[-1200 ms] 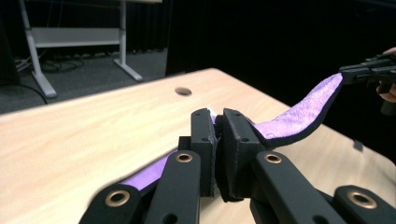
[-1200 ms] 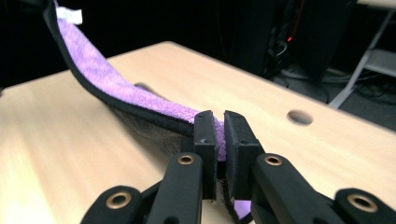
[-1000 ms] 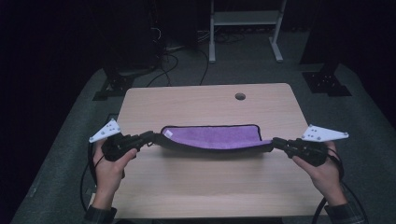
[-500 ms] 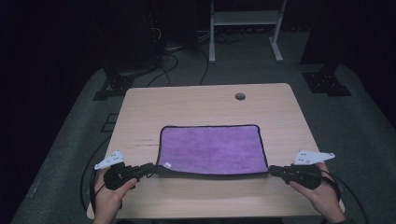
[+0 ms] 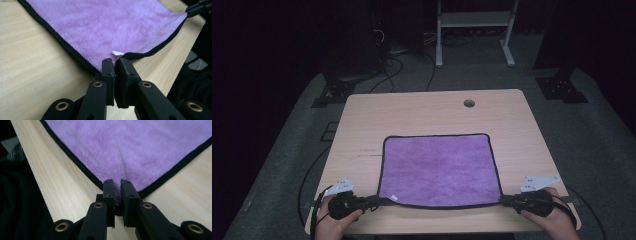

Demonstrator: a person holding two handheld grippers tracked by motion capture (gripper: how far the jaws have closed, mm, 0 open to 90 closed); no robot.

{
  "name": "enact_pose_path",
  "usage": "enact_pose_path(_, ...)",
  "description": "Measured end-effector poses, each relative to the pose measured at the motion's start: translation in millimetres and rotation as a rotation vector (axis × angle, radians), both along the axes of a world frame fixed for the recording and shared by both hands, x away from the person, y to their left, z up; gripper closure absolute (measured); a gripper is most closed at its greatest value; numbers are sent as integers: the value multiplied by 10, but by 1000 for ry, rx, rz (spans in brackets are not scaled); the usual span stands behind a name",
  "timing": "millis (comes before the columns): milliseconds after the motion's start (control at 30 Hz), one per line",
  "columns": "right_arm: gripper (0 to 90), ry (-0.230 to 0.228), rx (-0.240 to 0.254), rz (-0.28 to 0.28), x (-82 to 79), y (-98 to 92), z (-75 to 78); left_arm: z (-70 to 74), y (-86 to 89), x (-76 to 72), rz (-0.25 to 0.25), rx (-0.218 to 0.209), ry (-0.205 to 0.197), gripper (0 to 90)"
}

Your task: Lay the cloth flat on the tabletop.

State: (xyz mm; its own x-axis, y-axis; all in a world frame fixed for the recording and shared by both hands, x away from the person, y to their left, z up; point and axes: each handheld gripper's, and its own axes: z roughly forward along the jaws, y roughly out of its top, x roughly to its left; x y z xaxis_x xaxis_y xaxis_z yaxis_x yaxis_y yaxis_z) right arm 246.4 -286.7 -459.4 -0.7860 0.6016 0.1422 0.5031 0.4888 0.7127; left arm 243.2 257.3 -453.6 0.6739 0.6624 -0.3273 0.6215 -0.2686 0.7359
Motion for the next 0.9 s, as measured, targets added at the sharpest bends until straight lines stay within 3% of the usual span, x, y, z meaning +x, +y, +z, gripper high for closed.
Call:
enact_pose_path(100, 785, 8, -11, 14, 8, 15, -26, 1, -8, 12, 2, 10, -12, 760)
enact_pose_path(167, 705, 1, 12, 13, 16, 3, -8, 16, 20, 19, 11, 12, -26, 703)
enact_pose_path(333, 572, -57, 72, -39, 80, -72, 63, 116, 118, 55, 68, 14, -112, 544)
enact_pose_path(500, 502, -115, 64, -87, 214, -112, 82, 124, 130, 136, 81, 62, -151, 521)
enact_pose_path(633, 460, -149, 83, -132, 338, -198, 135, 101, 132, 215, 94, 70, -164, 508)
enact_pose_path(900, 417, -158, 27, -244, 665, -337, 45, 115, 61, 437, 127, 110, -183, 491)
